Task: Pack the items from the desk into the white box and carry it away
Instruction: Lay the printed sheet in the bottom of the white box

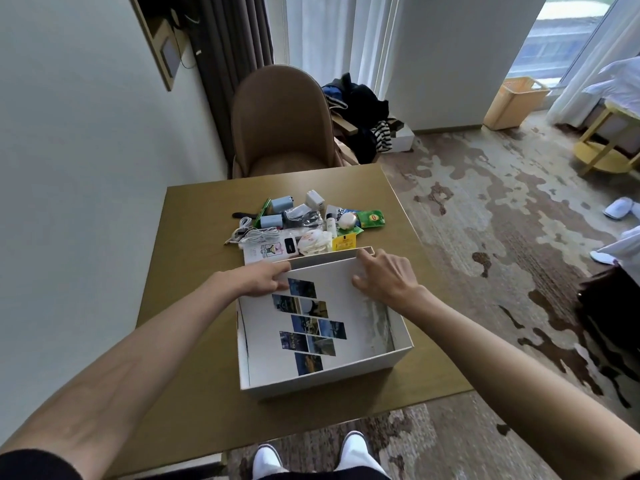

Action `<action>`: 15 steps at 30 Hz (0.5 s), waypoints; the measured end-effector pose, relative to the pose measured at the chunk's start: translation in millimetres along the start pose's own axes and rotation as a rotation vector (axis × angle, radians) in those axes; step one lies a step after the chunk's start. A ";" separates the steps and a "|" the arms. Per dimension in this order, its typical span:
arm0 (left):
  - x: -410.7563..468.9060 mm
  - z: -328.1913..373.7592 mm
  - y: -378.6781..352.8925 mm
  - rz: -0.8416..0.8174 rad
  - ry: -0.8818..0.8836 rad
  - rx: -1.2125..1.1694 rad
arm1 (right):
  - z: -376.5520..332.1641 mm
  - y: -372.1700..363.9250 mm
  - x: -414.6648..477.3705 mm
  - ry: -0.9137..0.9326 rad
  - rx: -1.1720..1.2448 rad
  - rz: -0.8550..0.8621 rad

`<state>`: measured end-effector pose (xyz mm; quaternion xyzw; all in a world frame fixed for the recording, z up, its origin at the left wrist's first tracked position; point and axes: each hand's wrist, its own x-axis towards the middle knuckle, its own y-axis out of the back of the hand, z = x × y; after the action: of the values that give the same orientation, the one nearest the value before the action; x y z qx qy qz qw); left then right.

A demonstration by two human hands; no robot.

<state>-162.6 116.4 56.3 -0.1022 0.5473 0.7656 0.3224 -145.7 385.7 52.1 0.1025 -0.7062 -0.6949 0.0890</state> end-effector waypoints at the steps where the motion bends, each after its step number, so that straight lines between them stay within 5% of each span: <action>1: -0.1 -0.4 -2.3 0.003 0.011 0.012 | -0.4 -0.4 0.6 -0.005 -0.004 -0.006; 9: -3.0 -1.3 -38.5 0.187 0.155 0.321 | -5.3 -13.2 4.0 0.237 -0.009 -0.021; 15: -26.3 0.3 -81.6 0.291 0.151 0.485 | -10.6 -33.7 17.8 0.336 -0.241 -0.094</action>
<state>-92.8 122.4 6.8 0.0006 0.7455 0.6410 0.1827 -159.3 370.2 18.3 0.2384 -0.5877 -0.7509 0.1843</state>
